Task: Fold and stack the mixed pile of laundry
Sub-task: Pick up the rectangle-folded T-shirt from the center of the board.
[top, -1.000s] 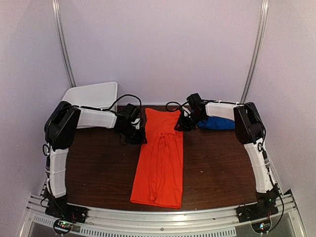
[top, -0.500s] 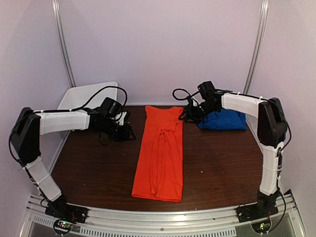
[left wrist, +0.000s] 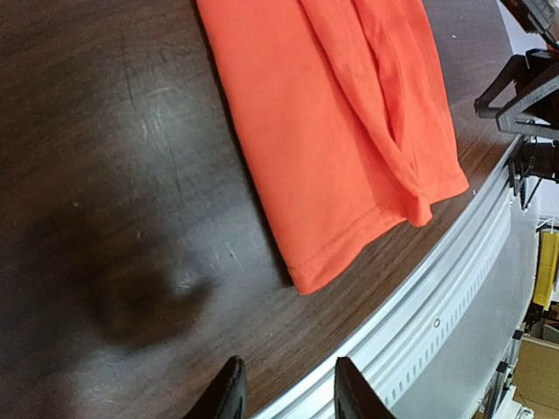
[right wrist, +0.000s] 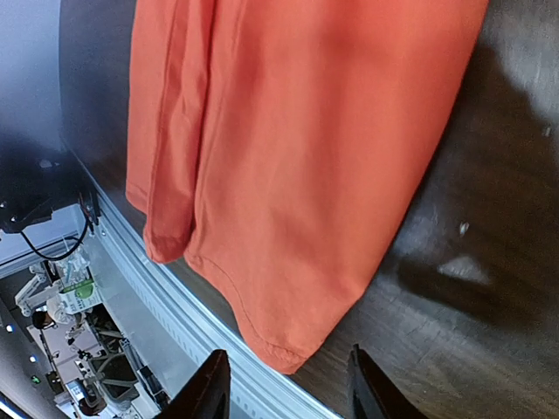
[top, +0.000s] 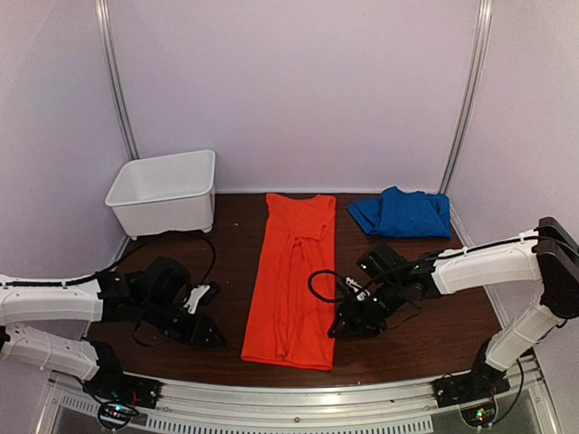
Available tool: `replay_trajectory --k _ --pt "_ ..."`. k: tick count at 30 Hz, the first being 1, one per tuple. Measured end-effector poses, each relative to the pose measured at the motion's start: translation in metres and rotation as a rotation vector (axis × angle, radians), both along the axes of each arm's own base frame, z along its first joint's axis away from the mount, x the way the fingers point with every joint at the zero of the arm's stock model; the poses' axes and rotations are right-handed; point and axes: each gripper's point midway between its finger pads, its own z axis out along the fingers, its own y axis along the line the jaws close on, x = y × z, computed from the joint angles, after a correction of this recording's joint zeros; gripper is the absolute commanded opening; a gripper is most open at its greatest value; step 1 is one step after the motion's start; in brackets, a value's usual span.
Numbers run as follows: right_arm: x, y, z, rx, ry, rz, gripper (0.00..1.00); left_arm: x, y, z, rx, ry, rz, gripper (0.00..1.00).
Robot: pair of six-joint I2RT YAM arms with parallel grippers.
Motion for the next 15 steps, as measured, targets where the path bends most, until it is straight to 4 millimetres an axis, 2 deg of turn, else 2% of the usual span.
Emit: replay_trajectory --k 2,4,15 --pt "-0.021 -0.001 -0.007 -0.005 0.035 -0.001 0.47 -0.011 -0.001 -0.001 -0.020 0.016 -0.002 0.38" --pt "-0.029 -0.002 -0.008 0.000 0.052 -0.014 0.49 -0.015 -0.001 -0.004 -0.030 0.033 0.009 0.38" --pt "-0.050 0.010 -0.019 0.046 0.111 -0.051 0.49 -0.018 -0.021 -0.032 -0.018 0.115 -0.005 0.39"
